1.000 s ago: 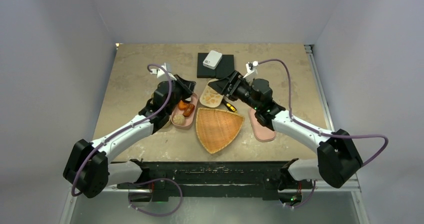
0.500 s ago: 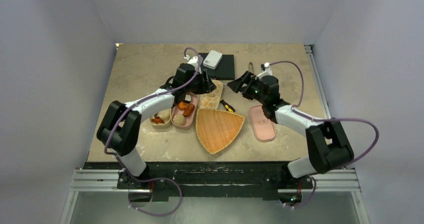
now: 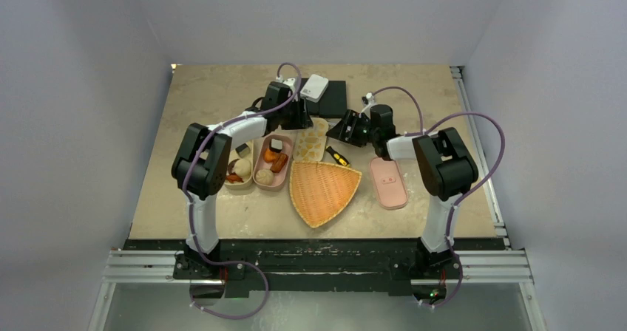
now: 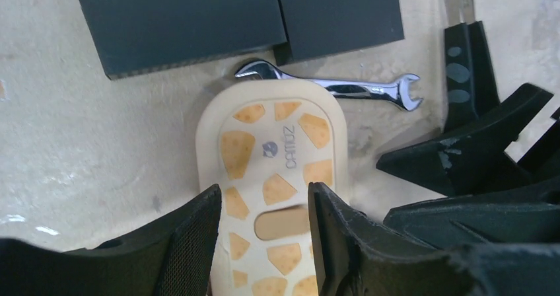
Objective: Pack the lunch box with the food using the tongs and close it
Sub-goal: Pick up the box lid from the center of the board.
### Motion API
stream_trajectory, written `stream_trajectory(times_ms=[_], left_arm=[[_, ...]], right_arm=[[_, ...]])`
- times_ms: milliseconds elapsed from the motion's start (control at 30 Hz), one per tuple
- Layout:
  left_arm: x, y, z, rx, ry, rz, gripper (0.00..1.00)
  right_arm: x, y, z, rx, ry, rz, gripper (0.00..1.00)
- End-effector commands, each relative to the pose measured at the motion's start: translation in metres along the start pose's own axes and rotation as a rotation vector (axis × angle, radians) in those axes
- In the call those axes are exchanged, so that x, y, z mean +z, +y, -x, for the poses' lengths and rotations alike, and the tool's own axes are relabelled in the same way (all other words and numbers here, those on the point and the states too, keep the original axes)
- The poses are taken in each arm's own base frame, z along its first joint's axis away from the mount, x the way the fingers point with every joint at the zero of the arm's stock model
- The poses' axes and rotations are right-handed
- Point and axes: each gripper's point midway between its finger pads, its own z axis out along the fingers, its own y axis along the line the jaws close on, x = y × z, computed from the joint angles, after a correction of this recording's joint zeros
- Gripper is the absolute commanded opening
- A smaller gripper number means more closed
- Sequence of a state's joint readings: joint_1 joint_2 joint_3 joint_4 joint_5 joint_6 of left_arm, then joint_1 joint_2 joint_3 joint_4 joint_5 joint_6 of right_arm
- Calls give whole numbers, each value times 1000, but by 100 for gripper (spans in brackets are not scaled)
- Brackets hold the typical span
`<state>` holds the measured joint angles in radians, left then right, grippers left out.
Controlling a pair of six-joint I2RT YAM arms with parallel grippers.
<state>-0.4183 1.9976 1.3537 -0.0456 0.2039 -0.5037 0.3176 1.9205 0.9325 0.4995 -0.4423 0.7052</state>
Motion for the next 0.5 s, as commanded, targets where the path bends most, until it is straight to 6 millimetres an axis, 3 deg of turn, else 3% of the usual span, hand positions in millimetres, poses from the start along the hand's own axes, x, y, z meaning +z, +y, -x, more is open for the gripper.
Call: stream_trajectory(times_ms=[0,133,367,467], left_arm=[[9,15,11,97,4,69,50],[20,36,-2,73,56,111,49],[30,39,-20,15,101,65,38],[31,40,-23,4,108,64,36]], right_arm=[[19,17,30,-84,-35,107,68],[40,11,30,-77,-11,133,66],[58,25,18,-5,40,249,60],[65,33,12,4,53,267,48]])
